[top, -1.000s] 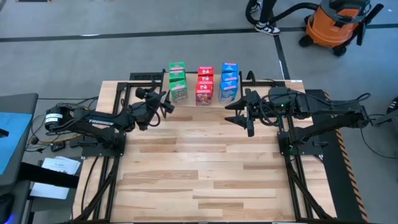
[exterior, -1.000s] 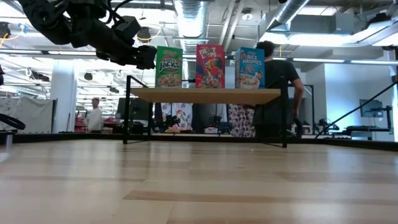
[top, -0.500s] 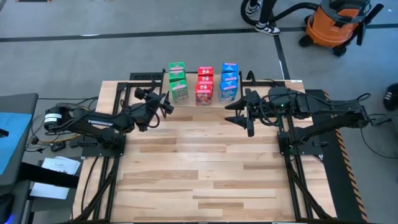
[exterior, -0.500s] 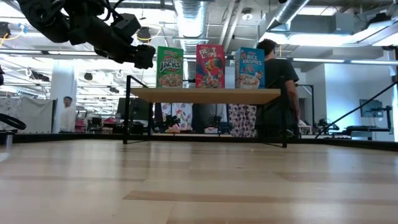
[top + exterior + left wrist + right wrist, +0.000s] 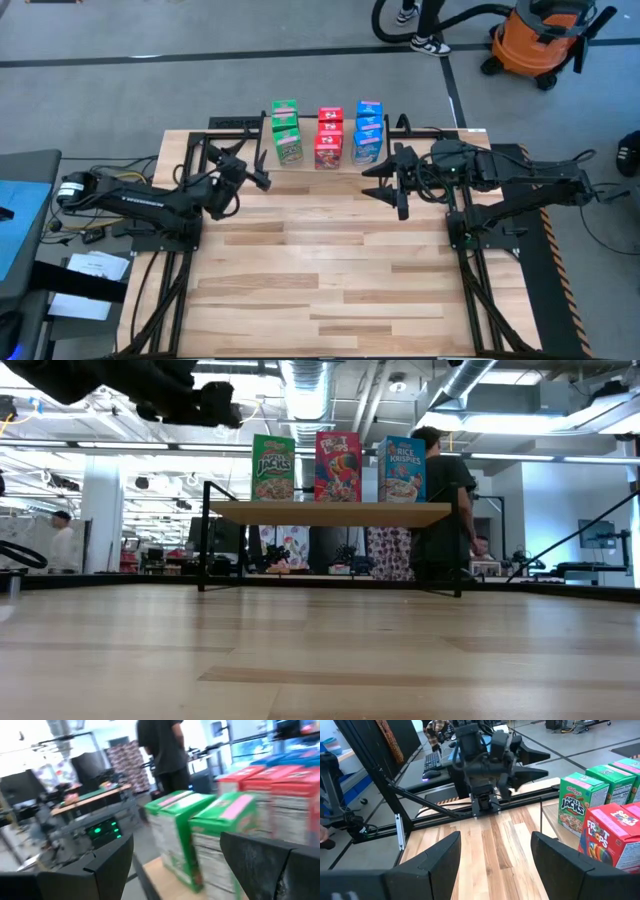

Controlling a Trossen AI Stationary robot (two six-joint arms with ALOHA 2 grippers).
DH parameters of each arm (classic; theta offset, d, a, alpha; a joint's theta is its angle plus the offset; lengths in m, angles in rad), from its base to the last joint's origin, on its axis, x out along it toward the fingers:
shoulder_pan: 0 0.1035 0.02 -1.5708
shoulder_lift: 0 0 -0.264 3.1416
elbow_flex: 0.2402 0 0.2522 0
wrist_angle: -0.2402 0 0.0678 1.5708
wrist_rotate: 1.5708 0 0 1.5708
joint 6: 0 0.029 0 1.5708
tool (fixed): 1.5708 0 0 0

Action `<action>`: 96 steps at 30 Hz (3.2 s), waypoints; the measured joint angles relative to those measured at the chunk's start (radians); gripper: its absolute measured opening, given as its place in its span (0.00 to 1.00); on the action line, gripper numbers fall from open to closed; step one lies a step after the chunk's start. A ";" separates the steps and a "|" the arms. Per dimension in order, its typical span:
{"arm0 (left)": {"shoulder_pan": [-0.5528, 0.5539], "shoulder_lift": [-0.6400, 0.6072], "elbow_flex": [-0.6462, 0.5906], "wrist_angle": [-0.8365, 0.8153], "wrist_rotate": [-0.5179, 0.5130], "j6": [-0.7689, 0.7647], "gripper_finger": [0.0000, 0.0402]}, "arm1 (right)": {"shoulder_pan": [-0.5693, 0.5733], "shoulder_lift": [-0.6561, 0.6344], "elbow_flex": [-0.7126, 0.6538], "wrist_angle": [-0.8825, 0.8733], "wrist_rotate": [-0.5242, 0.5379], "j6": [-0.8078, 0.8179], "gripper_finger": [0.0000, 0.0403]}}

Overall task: Stack cereal on shelf
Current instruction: Put the green cereal on the shelf aligned with the other green cereal box, then adjust the blue cereal box on the shelf

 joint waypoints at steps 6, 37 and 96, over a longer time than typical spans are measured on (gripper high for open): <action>-0.071 -0.009 0.000 -0.006 0.058 -0.036 0.72 | 0.000 0.000 0.000 -0.006 0.000 0.000 0.66; 0.011 0.000 -0.001 -0.194 0.452 -0.296 0.72 | 0.000 0.000 0.000 -0.006 0.000 0.000 0.66; 0.133 0.159 0.080 -0.282 0.516 -0.306 0.72 | -0.007 0.000 0.000 -0.006 0.000 -0.001 0.66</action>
